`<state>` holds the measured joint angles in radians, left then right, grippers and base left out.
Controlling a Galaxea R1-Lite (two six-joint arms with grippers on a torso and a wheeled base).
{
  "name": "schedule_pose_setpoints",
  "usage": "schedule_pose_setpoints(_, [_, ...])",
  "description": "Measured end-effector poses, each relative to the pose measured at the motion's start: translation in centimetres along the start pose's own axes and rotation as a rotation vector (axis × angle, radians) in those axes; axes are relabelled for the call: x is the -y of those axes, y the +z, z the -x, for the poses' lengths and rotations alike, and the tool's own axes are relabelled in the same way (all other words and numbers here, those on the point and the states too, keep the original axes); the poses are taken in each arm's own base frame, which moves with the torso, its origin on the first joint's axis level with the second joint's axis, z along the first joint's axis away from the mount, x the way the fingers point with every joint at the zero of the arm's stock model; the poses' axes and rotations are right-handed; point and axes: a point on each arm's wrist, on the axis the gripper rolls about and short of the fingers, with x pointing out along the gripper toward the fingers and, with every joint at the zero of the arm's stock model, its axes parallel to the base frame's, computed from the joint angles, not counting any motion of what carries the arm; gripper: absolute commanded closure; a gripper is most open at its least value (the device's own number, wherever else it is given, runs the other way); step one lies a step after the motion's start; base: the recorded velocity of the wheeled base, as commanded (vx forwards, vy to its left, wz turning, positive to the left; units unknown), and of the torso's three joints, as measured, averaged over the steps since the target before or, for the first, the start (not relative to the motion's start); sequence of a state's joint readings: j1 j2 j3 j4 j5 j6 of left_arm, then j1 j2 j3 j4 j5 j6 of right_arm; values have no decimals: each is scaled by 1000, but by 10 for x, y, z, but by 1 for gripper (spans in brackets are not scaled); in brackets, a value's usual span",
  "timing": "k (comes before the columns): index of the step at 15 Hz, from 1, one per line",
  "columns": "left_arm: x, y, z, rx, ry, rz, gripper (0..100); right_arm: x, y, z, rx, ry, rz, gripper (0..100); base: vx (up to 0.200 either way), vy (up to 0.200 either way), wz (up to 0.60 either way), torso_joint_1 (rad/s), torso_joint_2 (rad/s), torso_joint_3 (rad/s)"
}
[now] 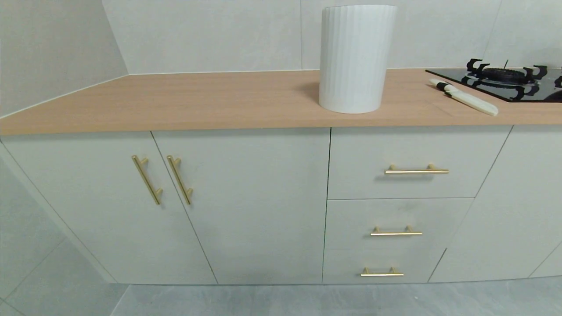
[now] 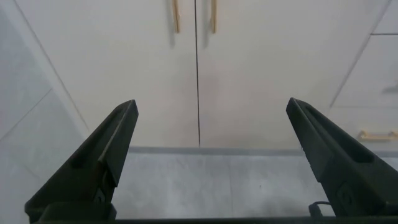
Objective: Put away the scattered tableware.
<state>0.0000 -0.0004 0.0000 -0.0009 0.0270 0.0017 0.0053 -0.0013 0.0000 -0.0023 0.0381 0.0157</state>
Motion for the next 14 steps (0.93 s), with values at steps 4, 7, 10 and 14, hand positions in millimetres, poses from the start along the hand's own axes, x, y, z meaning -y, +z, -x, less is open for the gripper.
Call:
schedule_pose_setpoints(4, [0, 0, 0, 0, 0, 0, 0, 0, 0, 0, 0, 0, -2, 0, 200, 0, 0, 0, 1, 0])
schedule_pose_setpoints(7, [0, 0, 0, 1, 0, 0, 0, 0, 0, 0, 0, 0, -3, 0, 200, 0, 0, 4, 2, 4])
schedule_pose_setpoints(10, [0, 0, 0, 0, 0, 0, 0, 0, 0, 0, 0, 0, -3, 0, 133, 0, 0, 3, 2, 0])
schedule_pose_setpoints(14, [0, 0, 0, 0, 0, 0, 0, 0, 0, 0, 0, 0, -3, 0, 0, 0, 0, 0, 0, 0])
